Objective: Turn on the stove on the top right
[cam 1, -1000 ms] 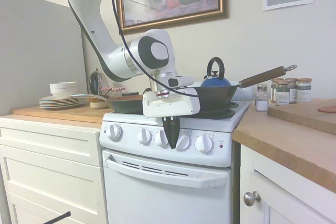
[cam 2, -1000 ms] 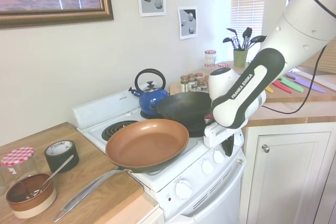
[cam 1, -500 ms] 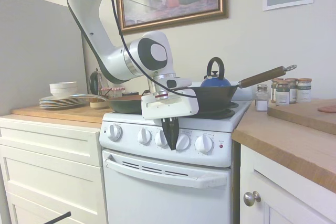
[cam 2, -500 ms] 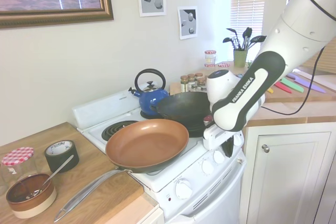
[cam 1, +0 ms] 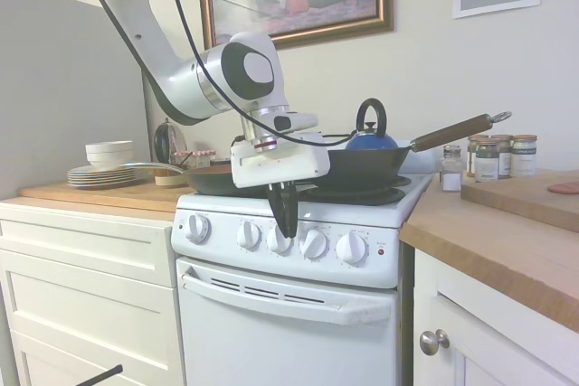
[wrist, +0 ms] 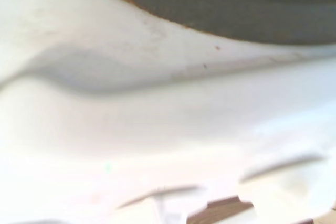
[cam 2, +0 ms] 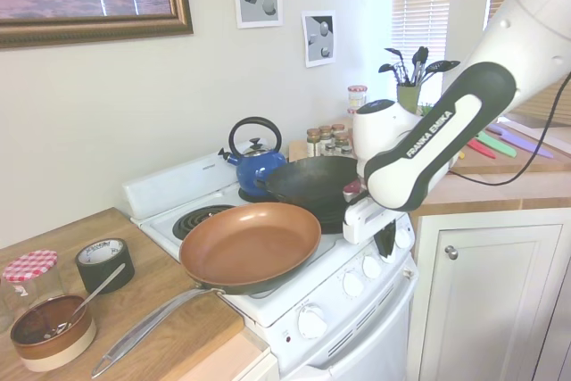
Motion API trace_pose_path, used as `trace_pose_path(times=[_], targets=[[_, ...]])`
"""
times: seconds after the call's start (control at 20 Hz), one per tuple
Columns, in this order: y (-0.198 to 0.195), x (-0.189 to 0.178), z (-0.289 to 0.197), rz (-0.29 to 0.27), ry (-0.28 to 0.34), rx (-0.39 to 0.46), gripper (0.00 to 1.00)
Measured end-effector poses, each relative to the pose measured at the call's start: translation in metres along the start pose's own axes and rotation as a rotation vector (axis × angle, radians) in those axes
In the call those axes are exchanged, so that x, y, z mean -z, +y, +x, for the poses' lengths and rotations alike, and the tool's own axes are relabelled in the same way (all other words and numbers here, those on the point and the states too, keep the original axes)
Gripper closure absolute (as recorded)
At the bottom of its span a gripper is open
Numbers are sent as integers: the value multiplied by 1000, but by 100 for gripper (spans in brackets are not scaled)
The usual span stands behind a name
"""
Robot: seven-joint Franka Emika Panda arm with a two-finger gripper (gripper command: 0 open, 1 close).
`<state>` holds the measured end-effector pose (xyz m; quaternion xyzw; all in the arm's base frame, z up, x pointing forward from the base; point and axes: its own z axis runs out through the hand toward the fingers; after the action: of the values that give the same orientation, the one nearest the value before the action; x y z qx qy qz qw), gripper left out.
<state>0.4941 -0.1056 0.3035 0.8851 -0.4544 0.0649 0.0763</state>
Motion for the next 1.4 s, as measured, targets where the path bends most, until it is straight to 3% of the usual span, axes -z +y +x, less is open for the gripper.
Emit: trace_pose_path(times=[0.05,0.1,1.0,1.4], targets=[[3,6,-4,9,0,0,100],[6,12,-9,16,-4,-2,0],[8,33,-28,84,-81,-15,0],[10,31,-30,86,-91,-10,0]])
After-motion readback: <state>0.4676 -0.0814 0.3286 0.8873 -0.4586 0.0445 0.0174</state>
